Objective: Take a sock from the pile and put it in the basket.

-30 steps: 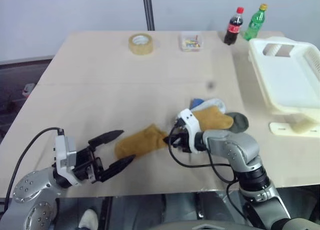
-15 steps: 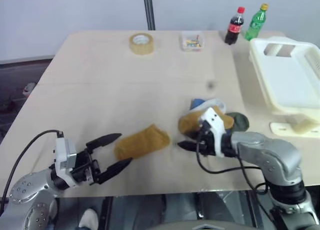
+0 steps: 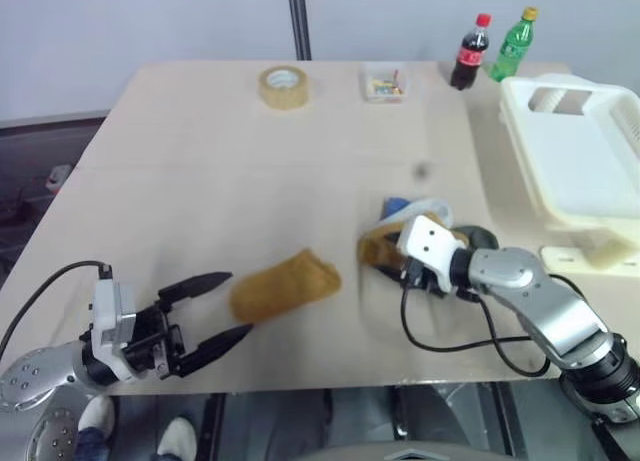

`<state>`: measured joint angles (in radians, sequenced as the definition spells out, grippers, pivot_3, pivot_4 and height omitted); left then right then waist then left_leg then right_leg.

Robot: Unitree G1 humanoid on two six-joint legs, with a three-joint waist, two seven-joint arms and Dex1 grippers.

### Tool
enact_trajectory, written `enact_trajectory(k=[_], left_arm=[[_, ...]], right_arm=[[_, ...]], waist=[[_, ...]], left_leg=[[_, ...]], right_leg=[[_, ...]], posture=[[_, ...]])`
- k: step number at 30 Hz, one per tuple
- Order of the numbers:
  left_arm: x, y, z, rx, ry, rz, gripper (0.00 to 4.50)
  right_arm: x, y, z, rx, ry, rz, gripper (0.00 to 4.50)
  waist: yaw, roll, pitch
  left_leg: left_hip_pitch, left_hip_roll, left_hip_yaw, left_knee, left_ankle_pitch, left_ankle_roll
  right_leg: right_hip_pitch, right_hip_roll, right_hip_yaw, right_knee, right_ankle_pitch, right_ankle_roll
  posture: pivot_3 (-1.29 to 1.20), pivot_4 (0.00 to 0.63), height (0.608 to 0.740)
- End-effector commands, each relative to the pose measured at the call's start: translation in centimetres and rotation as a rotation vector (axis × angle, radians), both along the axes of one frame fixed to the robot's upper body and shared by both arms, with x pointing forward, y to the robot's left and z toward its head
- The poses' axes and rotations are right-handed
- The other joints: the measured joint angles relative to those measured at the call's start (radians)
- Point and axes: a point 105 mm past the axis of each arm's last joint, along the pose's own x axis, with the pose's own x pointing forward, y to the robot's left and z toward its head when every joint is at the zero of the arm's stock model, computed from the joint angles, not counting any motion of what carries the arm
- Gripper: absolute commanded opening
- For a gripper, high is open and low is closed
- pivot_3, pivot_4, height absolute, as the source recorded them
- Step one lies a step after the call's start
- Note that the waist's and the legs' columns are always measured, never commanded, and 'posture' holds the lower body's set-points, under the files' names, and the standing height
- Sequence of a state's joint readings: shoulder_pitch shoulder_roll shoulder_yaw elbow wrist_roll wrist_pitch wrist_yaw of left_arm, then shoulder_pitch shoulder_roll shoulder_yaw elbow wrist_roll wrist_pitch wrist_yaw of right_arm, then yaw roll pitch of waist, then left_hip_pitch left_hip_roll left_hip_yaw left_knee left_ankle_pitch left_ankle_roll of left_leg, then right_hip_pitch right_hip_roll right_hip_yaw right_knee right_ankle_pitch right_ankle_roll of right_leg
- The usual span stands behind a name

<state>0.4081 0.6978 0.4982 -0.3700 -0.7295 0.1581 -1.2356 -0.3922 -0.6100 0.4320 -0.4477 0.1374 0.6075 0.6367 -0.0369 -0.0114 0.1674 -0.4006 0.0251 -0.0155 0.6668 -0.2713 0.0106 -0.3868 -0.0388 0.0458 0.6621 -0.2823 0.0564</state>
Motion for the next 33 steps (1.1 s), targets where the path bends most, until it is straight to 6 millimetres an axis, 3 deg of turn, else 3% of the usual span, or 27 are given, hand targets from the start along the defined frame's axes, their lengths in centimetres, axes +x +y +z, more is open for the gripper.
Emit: enact_trajectory(k=[1, 5, 11, 15, 17, 19, 26, 30, 33], left_arm=[[0.0, 0.9, 0.5, 0.039, -0.019, 0.039, 4.5], [-0.5, 1.2, -0.7, 0.113, 0.036, 0.02, 4.5], [-0.4, 1.4, -0.8, 0.139, 0.015, 0.02, 4.5], [-0.4, 1.4, -0.7, 0.135, 0.008, 0.021, 4.5], [-0.4, 1.5, -0.6, 0.127, 0.005, 0.024, 4.5], [-0.4, 1.5, -0.6, 0.124, 0.004, 0.026, 4.5], [-0.3, 1.5, -0.3, 0.113, -0.008, 0.032, 4.5], [-0.2, 1.4, -0.2, 0.104, -0.015, 0.039, 4.5], [-0.2, 1.3, -0.1, 0.1, -0.019, 0.042, 4.5]], right_arm=[[0.1, 0.6, 0.9, 0.005, -0.054, 0.042, 2.65], [0.4, 0.5, 0.4, -0.024, -0.055, 0.042, 2.65], [0.6, 0.6, 0.1, -0.029, -0.054, 0.043, 2.65], [0.5, 0.7, 0.2, -0.016, -0.052, 0.042, 1.66], [0.6, 0.8, 0.4, -0.006, -0.059, 0.04, 0.63], [0.5, 0.8, 0.6, 0.0, -0.061, 0.04, 0.16], [2.0, 1.2, 2.4, 0.053, -0.115, -0.007, 0.16], [3.3, 3.2, 3.7, 0.094, -0.127, 0.016, 0.16], [4.5, 5.4, 3.5, 0.094, -0.114, 0.049, 0.16]], waist=[[0.001, 0.0, 0.0], [0.0, 0.0, 0.0], [0.001, 0.0, 0.0], [0.001, 0.0, 0.0], [0.001, 0.0, 0.0], [0.001, 0.0, 0.0], [-0.001, 0.0, 0.0], [-0.005, 0.0, 0.0], [-0.004, 0.0, 0.0]], left_leg=[[0.0, 0.0, 0.0, 0.0, 0.0, 0.0], [0.0, 0.0, -0.001, 0.0, 0.0, 0.0], [0.0, 0.0, -0.001, 0.0, 0.0, 0.0], [0.0, 0.0, -0.001, 0.0, 0.0, 0.0], [0.0, 0.0, -0.001, 0.0, 0.0, 0.0], [0.0, 0.0, -0.001, 0.0, 0.0, 0.0], [0.0, 0.0, -0.001, 0.0, 0.0, 0.0], [0.001, 0.0, -0.001, 0.0, 0.0, 0.0], [0.001, 0.0, -0.001, 0.0, 0.0, 0.0]], right_leg=[[0.0, 0.0, 0.0, 0.0, 0.0, 0.0], [0.0, 0.0, 0.0, 0.0, 0.0, 0.0], [0.0, 0.0, 0.0, 0.0, 0.0, 0.0], [0.0, 0.0, 0.0, 0.0, 0.0, 0.0], [0.0, 0.0, 0.0, 0.0, 0.0, 0.0], [0.0, -0.001, 0.0, 0.0, 0.0, 0.0], [0.0, -0.001, 0.0, 0.001, 0.0, 0.0], [0.0, 0.0, 0.0, 0.002, 0.0, 0.0], [0.0, 0.0, 0.0, 0.002, 0.0, 0.0]], posture=[[0.0, 0.15, 0.74], [0.0, 0.15, 0.74], [0.0, 0.15, 0.74], [0.0, 0.15, 0.74], [0.0, 0.15, 0.74], [0.0, 0.15, 0.74], [0.0, 0.15, 0.74], [0.0, 0.15, 0.74], [0.0, 0.15, 0.74]])
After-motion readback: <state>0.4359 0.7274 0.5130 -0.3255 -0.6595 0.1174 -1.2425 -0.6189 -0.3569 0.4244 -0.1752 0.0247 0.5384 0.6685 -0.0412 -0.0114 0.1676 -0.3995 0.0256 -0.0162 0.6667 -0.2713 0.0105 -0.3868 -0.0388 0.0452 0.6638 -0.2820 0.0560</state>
